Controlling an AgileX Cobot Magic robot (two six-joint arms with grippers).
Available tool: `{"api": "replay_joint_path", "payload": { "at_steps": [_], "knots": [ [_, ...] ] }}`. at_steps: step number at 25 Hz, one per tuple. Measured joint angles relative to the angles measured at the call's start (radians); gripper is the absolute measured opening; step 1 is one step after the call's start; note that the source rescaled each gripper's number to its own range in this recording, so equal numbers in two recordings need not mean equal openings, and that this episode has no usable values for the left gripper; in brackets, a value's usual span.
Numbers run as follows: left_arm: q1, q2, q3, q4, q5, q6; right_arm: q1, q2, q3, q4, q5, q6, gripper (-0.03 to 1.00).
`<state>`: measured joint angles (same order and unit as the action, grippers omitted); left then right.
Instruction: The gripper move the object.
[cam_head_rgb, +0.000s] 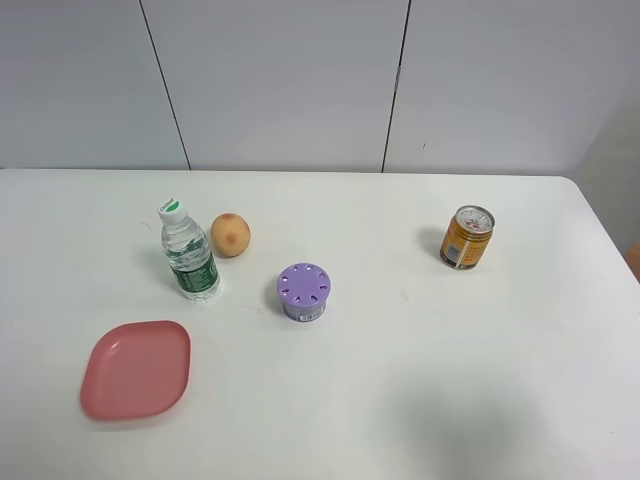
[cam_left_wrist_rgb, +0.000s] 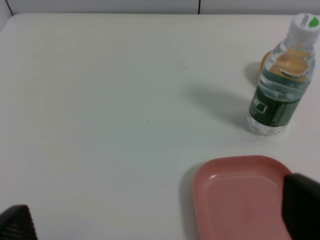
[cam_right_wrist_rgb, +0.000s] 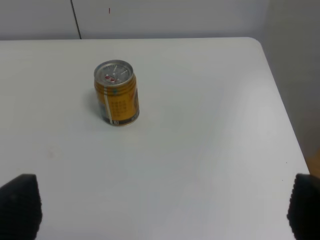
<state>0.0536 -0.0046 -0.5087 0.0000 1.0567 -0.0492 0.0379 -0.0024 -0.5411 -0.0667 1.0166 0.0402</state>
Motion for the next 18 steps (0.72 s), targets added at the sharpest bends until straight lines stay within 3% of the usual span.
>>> {"api": "replay_joint_path", "payload": {
  "at_steps": [18],
  "knots": [
    [0.000,0.000,0.000,0.000,0.000,0.000,0.000,0.000,0.056,0.011,0.046,0.039,1.00]
  ]
}}
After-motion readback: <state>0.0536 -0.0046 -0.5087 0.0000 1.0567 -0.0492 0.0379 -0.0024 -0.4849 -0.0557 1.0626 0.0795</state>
